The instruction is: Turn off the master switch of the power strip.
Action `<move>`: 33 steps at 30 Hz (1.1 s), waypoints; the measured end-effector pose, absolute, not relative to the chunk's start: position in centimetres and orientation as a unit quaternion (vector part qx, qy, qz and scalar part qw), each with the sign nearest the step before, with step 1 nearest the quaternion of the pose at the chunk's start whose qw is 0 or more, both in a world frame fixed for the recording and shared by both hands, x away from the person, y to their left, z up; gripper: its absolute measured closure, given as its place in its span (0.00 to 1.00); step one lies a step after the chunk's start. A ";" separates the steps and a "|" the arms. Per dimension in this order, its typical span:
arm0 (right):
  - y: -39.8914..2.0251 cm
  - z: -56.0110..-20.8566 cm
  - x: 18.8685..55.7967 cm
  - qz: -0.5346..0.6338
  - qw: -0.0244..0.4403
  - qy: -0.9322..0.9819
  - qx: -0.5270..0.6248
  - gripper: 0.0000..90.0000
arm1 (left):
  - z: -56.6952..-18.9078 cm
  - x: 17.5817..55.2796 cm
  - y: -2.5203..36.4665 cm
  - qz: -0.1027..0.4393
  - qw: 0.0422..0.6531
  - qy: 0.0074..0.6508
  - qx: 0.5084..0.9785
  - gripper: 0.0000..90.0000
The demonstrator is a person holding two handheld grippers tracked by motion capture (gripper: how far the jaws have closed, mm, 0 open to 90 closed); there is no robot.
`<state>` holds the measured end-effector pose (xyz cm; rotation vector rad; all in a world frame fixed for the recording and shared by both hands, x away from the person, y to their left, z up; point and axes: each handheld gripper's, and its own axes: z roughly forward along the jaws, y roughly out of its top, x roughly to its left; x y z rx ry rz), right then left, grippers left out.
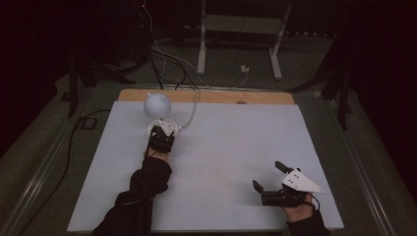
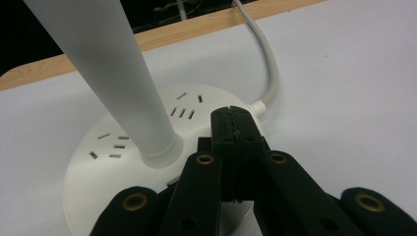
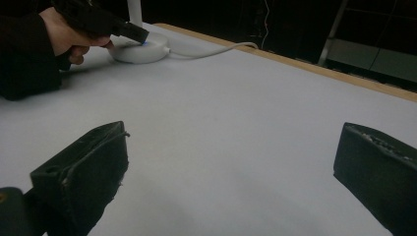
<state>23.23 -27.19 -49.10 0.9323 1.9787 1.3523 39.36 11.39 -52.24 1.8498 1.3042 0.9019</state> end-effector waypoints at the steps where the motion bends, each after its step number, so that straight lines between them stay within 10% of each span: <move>1: -27.2 -49.1 23.2 0.504 0.282 0.738 0.348 0.00 | -52.2 39.4 11.4 0.346 0.347 0.503 0.712 1.00; 33: -27.1 -49.2 23.2 0.501 0.280 0.741 0.347 0.00 | -52.3 40.0 11.7 0.333 0.345 0.491 0.727 1.00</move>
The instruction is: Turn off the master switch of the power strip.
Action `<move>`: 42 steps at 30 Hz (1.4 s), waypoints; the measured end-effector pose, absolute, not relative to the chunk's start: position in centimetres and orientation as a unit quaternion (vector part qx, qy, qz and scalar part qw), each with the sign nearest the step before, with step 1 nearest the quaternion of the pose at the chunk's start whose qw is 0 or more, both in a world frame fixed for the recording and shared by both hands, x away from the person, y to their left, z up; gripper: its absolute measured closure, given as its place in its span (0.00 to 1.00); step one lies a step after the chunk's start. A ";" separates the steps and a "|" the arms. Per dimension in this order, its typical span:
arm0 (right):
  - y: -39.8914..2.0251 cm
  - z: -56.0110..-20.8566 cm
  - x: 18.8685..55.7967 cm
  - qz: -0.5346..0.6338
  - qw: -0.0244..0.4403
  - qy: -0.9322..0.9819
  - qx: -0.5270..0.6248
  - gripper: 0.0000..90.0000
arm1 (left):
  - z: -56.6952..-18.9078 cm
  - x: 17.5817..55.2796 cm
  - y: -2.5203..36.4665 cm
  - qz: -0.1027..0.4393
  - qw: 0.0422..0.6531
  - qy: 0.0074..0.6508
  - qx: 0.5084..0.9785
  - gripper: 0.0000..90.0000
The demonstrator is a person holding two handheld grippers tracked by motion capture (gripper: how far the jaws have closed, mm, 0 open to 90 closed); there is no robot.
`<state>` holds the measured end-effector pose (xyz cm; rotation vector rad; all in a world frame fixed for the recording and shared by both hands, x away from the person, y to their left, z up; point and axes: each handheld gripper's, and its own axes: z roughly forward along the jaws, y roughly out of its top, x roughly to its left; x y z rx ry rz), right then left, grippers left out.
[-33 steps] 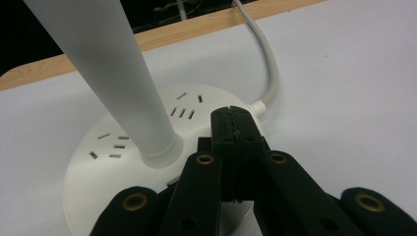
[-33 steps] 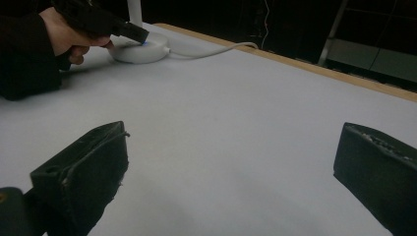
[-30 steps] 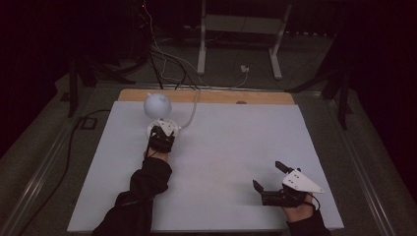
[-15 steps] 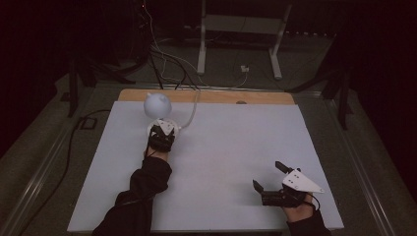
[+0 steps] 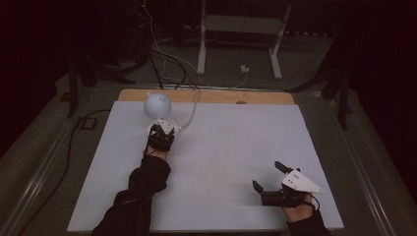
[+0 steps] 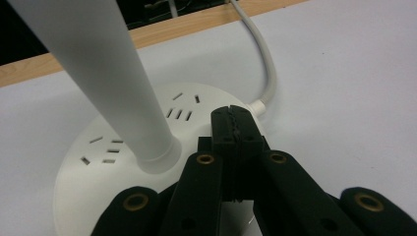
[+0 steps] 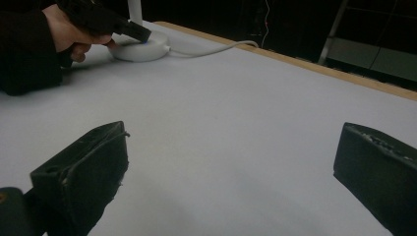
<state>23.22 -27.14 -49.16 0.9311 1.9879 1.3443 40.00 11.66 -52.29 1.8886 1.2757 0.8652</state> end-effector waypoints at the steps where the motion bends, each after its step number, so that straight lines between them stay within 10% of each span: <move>1: -27.1 -49.2 23.2 0.501 0.280 0.741 0.347 0.00 | -52.3 40.0 11.6 0.334 0.343 0.491 0.728 1.00; 42: -27.0 -49.3 23.2 0.499 0.279 0.743 0.348 0.00 | -52.1 40.1 10.5 0.373 0.275 0.417 0.782 1.00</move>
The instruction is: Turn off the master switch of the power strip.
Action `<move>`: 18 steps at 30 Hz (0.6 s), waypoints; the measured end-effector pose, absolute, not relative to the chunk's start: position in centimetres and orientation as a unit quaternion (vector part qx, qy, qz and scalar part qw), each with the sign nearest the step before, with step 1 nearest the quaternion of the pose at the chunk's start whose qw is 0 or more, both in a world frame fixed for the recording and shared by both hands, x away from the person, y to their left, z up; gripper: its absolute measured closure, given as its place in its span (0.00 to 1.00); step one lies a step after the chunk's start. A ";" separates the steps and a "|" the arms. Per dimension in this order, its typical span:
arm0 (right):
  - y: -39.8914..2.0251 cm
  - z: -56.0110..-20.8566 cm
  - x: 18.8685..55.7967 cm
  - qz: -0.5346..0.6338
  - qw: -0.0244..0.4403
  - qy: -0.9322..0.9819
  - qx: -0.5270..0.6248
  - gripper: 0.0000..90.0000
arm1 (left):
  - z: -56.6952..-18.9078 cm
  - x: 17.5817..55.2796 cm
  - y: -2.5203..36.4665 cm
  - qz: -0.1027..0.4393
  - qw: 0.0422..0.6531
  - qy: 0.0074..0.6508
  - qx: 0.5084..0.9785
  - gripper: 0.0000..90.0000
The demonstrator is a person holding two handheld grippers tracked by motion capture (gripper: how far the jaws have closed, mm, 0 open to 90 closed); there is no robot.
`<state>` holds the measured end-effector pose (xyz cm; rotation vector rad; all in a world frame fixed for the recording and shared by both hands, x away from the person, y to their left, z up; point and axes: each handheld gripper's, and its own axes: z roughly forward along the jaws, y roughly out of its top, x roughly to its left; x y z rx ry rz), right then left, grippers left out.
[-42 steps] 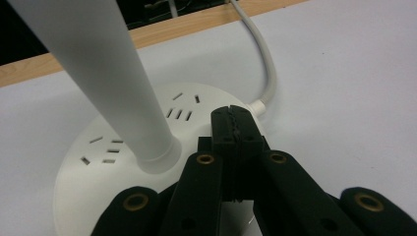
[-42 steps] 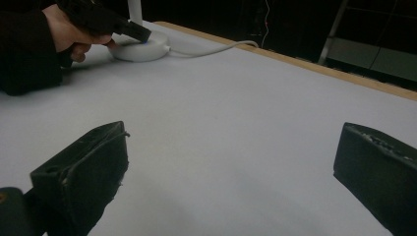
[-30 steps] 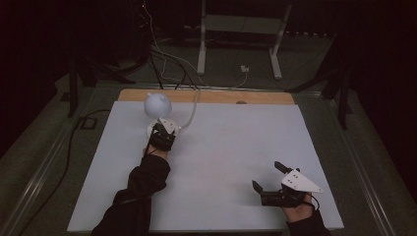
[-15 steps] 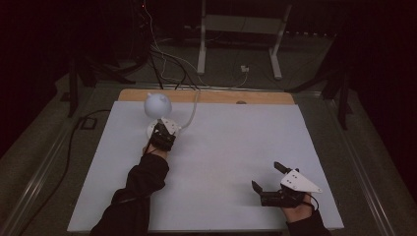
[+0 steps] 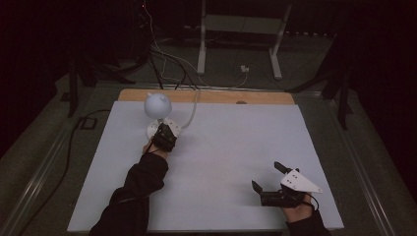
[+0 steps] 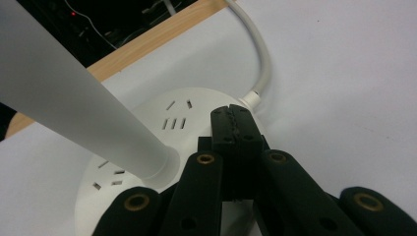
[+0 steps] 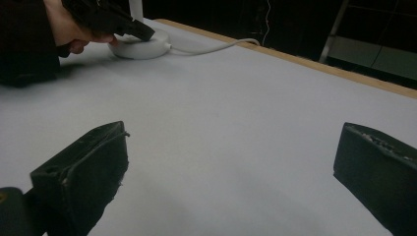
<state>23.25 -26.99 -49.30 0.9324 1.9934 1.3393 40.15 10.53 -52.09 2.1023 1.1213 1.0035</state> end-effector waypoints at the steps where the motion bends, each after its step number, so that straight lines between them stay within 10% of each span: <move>1: -27.0 -49.3 23.3 0.499 0.279 0.743 0.348 0.00 | -52.1 40.2 10.5 0.372 0.274 0.417 0.782 1.00; 18: -27.0 -49.2 23.2 0.502 0.278 0.742 0.347 0.00 | -52.4 40.0 11.3 0.369 0.324 0.415 0.766 1.00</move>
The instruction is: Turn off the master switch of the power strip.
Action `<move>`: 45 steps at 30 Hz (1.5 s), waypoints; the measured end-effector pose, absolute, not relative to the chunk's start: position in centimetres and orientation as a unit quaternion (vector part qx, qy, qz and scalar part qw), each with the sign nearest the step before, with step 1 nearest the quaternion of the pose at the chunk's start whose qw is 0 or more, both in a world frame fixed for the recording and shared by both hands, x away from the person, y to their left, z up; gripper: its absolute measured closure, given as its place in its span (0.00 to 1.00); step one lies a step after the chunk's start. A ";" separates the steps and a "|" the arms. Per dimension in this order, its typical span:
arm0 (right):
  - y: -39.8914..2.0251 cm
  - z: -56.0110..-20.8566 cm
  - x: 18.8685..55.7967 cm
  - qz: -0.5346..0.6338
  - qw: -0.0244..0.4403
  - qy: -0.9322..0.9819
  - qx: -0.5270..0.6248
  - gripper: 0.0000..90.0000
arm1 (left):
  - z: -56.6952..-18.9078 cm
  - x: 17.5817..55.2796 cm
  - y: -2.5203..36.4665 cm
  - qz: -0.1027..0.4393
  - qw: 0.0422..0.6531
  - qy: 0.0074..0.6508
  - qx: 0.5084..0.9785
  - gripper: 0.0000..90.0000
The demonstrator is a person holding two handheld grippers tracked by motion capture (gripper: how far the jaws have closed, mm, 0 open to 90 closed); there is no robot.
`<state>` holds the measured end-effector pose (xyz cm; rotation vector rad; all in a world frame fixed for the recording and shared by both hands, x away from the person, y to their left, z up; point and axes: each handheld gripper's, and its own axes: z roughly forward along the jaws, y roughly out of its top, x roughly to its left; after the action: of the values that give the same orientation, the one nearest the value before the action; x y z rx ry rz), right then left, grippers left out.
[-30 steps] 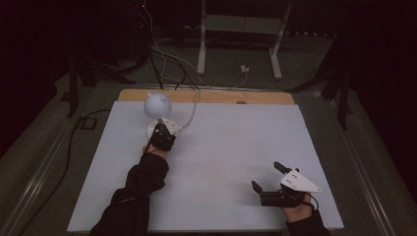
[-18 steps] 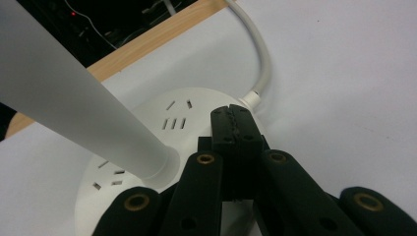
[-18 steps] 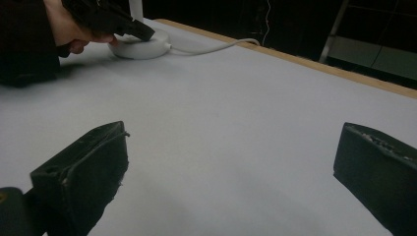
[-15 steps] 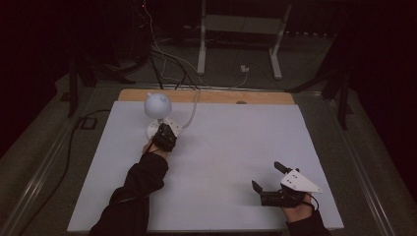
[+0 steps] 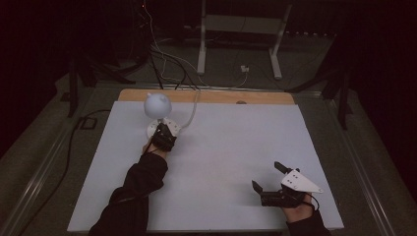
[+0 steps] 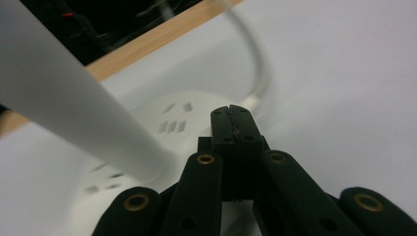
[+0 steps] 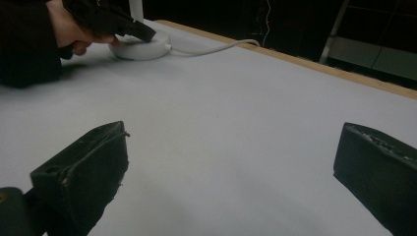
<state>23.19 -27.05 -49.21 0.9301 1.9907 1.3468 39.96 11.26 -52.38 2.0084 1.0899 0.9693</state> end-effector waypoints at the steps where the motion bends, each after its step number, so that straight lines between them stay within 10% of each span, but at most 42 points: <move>1: -27.1 -49.2 23.2 0.504 0.279 0.741 0.346 0.00 | -52.5 39.8 11.3 0.368 0.335 0.413 0.763 1.00; 31: -27.2 -49.1 23.2 0.506 0.281 0.737 0.350 0.00 | -49.9 38.5 12.5 0.315 0.364 0.430 0.764 1.00; 45: -27.2 -49.2 23.2 0.505 0.279 0.736 0.354 0.00 | -49.0 37.5 12.8 0.241 0.378 0.409 0.795 0.43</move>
<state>23.25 -27.25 -49.19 0.9499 1.9744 1.3550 37.51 12.76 -48.95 2.0327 1.0446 0.6172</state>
